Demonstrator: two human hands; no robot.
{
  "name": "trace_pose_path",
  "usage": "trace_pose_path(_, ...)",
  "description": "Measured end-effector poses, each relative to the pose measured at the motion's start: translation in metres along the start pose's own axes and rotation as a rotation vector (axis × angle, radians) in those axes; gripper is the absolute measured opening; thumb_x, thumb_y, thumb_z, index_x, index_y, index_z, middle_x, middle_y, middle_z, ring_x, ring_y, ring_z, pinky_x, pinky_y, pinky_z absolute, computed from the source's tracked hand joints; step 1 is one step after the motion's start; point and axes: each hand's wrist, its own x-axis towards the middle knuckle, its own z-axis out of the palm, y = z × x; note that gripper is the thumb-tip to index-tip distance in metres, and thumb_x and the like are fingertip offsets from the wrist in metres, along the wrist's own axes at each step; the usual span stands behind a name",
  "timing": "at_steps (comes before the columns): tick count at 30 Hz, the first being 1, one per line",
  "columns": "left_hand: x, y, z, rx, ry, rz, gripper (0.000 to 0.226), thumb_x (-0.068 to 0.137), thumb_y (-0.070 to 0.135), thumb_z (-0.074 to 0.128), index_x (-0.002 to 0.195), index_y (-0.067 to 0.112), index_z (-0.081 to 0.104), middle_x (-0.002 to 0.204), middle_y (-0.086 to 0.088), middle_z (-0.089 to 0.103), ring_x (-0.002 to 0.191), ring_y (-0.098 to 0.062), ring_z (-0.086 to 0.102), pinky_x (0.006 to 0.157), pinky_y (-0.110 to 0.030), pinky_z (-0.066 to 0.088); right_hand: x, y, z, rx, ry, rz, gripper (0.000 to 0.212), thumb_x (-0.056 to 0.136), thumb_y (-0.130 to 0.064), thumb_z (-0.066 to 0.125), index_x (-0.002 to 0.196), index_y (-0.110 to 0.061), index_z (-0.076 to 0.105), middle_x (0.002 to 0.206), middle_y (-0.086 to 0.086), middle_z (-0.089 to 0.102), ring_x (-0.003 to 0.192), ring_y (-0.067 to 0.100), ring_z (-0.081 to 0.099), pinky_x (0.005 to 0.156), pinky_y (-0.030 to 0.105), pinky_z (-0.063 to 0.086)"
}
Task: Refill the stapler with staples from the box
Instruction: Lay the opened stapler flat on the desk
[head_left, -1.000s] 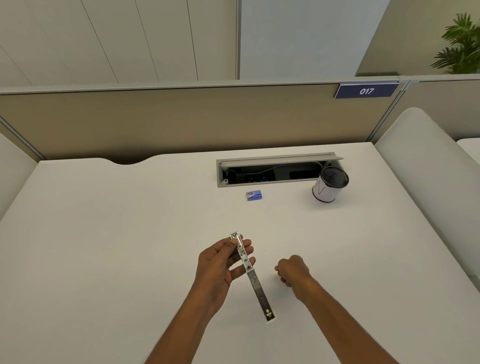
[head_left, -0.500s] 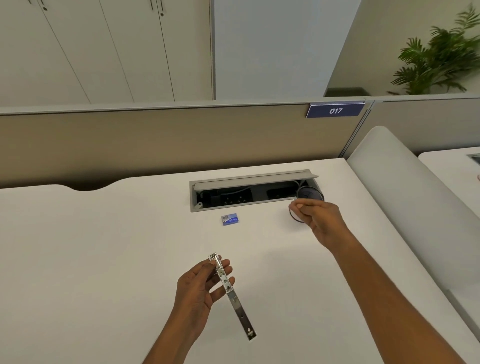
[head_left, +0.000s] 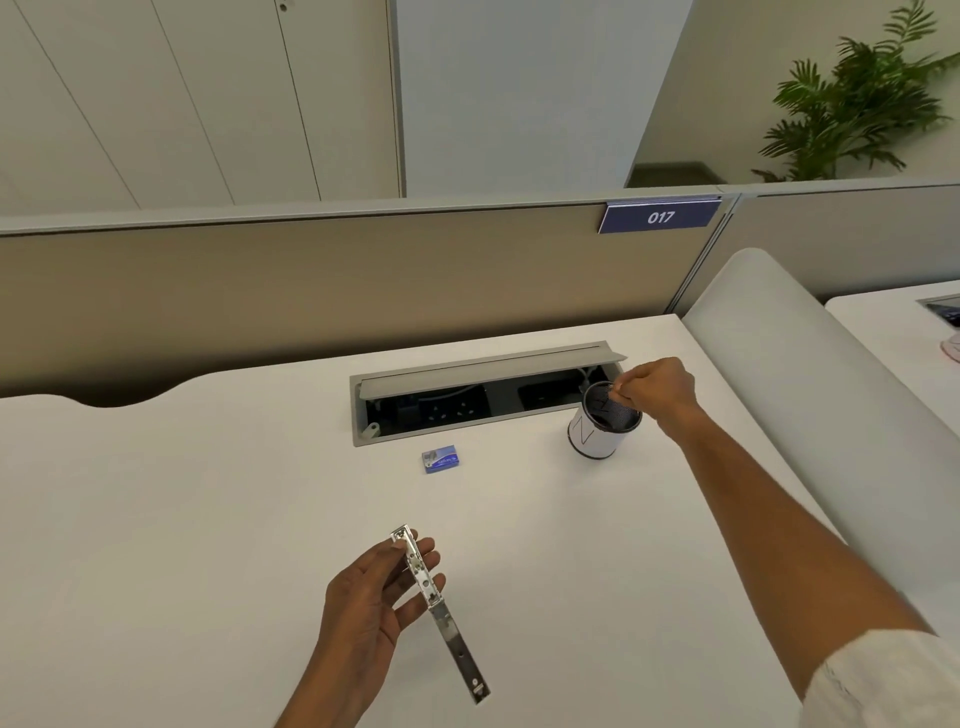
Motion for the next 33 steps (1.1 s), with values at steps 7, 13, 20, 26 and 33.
trace_pose_path(7, 0.015, -0.005, -0.005, -0.007, 0.017, -0.030, 0.023, 0.099, 0.007, 0.061, 0.114, -0.008, 0.071, 0.110, -0.029, 0.076, 0.095, -0.036, 0.079, 0.069, -0.047, 0.066, 0.007, 0.005, 0.020, -0.458, -0.083, -0.174, 0.025, 0.086, 0.001, 0.062, 0.102, -0.007, 0.081, 0.113, 0.018, 0.073, 0.112, 0.034, 0.062, 0.097, 0.038, 0.055)
trace_pose_path(13, 0.020, -0.008, -0.010, -0.017, 0.032, -0.039, 0.023, 0.100, 0.007, 0.061, 0.113, -0.008, 0.071, 0.110, -0.028, 0.077, 0.095, -0.036, 0.079, 0.068, -0.047, 0.066, 0.009, 0.005, 0.024, -0.557, -0.048, -0.224, 0.027, 0.086, 0.001, 0.062, 0.105, -0.007, 0.079, 0.113, 0.021, 0.071, 0.108, 0.039, 0.063, 0.092, 0.042, 0.057)
trace_pose_path(20, 0.016, -0.004, -0.008, -0.024, 0.037, -0.032, 0.021, 0.101, 0.006, 0.058, 0.111, -0.007, 0.072, 0.110, -0.028, 0.077, 0.096, -0.036, 0.078, 0.069, -0.047, 0.067, -0.020, 0.005, 0.018, -0.418, 0.076, -0.438, 0.022, 0.090, 0.000, 0.060, 0.097, -0.003, 0.080, 0.100, 0.017, 0.079, 0.095, 0.037, 0.071, 0.091, 0.037, 0.057)
trace_pose_path(26, 0.010, 0.003, -0.002, -0.038, 0.041, -0.026, 0.022, 0.102, 0.006, 0.057, 0.115, -0.004, 0.071, 0.112, -0.025, 0.077, 0.102, -0.035, 0.077, 0.070, -0.044, 0.066, -0.105, 0.003, 0.022, -0.036, -0.004, -0.504, 0.009, 0.089, -0.013, 0.073, 0.093, -0.014, 0.080, 0.085, -0.002, 0.079, 0.077, 0.008, 0.074, 0.075, 0.003, 0.050)
trace_pose_path(33, 0.003, 0.008, 0.002, -0.073, 0.058, 0.029, 0.023, 0.104, 0.007, 0.057, 0.120, -0.005, 0.068, 0.115, -0.024, 0.077, 0.106, -0.035, 0.076, 0.073, -0.044, 0.066, -0.213, 0.018, 0.064, 0.194, -0.366, -0.362, 0.009, 0.082, -0.015, 0.081, 0.089, -0.021, 0.079, 0.086, -0.013, 0.080, 0.081, 0.000, 0.075, 0.075, 0.007, 0.053)
